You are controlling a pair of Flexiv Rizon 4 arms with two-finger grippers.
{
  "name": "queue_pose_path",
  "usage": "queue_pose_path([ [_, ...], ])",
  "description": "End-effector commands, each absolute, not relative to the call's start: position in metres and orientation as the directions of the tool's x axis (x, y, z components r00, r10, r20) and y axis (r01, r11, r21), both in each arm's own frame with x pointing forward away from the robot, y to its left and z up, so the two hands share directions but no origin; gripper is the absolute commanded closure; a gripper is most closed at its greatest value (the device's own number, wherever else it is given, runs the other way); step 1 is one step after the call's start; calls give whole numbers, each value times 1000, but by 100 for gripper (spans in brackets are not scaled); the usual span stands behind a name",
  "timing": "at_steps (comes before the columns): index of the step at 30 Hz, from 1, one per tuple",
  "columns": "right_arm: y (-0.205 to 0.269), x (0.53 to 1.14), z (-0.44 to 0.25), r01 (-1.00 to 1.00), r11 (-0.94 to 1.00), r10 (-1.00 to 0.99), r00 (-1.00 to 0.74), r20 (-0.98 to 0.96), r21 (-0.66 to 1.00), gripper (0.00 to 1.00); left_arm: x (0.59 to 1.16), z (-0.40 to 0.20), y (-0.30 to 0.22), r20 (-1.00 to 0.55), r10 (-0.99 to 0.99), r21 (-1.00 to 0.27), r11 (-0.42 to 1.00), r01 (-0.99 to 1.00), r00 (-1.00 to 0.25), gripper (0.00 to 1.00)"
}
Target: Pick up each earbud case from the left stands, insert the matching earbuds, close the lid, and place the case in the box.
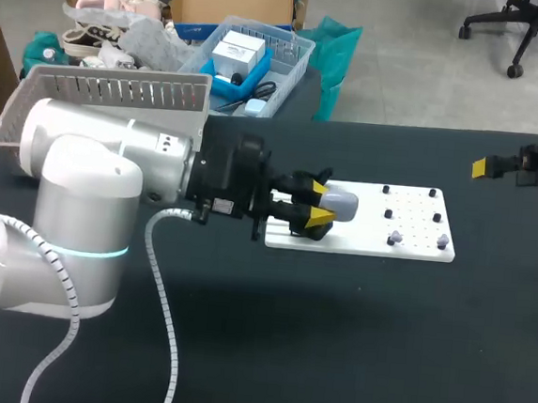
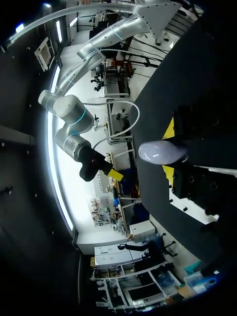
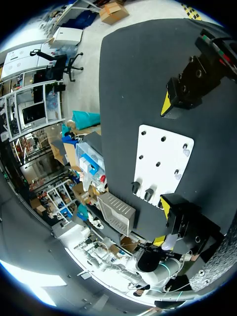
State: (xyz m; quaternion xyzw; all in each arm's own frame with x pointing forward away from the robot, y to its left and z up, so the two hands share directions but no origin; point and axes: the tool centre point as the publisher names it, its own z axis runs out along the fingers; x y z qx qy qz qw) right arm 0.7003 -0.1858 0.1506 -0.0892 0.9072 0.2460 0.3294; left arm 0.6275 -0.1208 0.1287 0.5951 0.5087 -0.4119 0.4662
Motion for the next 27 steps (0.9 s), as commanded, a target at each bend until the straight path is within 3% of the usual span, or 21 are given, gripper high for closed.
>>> queue_pose_path([
  [1, -186, 701, 150, -326, 862, 0, -766, -642, 389, 0, 632, 123, -128, -966, 216, 136, -48, 990, 143, 100],
  [27, -186, 701, 150, -326, 862, 0, -766, -642, 389, 0, 640, 117, -147, -968, 212, 117, -81, 990, 132, 100],
])
